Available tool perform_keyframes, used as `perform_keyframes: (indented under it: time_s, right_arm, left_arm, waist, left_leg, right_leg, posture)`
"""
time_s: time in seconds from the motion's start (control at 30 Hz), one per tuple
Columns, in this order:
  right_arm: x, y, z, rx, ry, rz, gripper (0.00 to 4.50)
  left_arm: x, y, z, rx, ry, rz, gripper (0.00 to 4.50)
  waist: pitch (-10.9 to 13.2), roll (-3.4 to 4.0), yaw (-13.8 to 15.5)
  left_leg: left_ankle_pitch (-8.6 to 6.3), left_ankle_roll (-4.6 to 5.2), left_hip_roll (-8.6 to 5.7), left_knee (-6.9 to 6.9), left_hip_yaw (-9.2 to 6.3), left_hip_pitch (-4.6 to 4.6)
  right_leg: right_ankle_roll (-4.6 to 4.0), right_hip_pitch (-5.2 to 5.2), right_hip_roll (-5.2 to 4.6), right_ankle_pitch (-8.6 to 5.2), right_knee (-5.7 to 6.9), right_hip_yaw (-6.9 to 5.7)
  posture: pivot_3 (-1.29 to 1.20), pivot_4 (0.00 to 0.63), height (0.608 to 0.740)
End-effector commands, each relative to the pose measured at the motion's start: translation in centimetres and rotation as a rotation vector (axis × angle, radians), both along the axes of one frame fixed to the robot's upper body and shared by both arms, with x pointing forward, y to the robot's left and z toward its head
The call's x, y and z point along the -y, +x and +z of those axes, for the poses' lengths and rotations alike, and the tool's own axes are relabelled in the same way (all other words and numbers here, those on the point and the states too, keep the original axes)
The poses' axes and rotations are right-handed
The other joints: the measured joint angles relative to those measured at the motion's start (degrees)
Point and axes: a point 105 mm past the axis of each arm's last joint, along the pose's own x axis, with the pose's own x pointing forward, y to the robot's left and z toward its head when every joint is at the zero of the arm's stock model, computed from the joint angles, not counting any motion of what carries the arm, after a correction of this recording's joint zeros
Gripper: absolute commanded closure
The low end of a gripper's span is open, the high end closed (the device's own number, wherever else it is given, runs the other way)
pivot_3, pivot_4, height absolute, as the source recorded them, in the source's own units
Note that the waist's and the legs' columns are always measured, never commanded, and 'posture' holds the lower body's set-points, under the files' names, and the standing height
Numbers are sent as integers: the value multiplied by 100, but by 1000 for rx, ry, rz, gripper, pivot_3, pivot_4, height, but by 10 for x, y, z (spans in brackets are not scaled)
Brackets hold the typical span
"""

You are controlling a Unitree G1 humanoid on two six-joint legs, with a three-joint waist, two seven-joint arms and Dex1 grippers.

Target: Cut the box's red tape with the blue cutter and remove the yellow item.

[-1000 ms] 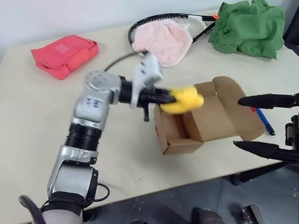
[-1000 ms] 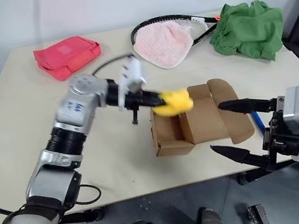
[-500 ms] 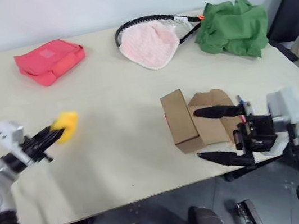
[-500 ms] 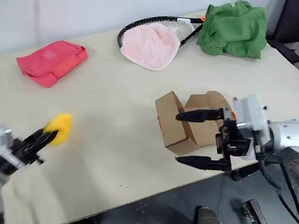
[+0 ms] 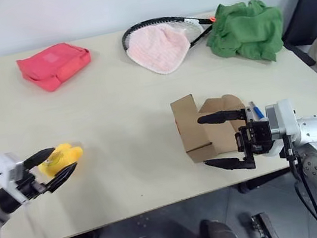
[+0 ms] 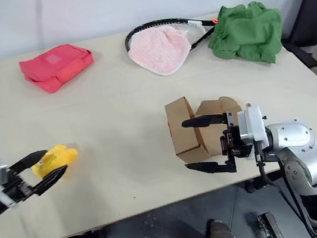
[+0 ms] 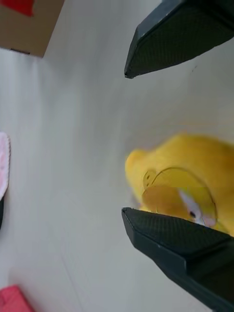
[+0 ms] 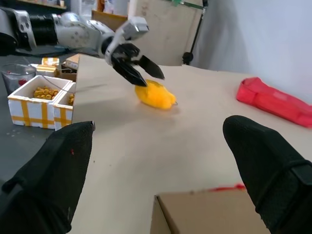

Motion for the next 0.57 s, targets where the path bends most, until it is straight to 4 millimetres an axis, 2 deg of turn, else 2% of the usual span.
perform_keyframes:
  time_s: [0.03,0.2,0.3,0.4,0.57]
  right_arm:
    - [11,-1,10,37,3,-17,0]
    - [34,0,6,1,-25,-122,0]
    - [43,-1,0,-21,-19,-177,0]
    - [41,-3,-8,-28,-6,-199,0]
    - [38,-1,-16,-20,6,-233,0]
  left_arm:
    - [-19,-19,18,24,49,34,25]
    - [-50,-59,13,-36,185,131,25]
    - [-52,-78,8,-58,140,145,25]
    - [-53,-82,-5,-51,156,185,25]
    - [-48,-71,-17,-26,151,200,25]
  waist:
    - [4,7,0]
    - [4,13,10]
    - [4,14,16]
    - [2,17,30]
    - [2,16,26]
  left_leg:
    - [-1,-1,0,-4,5,4]
    - [-5,-5,2,-13,12,5]
    - [-8,-3,3,-15,16,5]
    - [-10,0,3,-14,18,8]
    - [-10,1,4,-13,18,11]
  right_leg:
    - [0,-1,0,0,-2,0]
    - [-4,-5,0,-2,-7,0]
    - [-7,-6,0,-4,-11,0]
    - [-8,-4,0,-4,-11,2]
    - [-12,-3,0,-4,-6,2]
  posture:
    - [0,150,740]
    - [0,150,740]
    - [0,150,740]
    - [0,150,740]
    - [0,150,740]
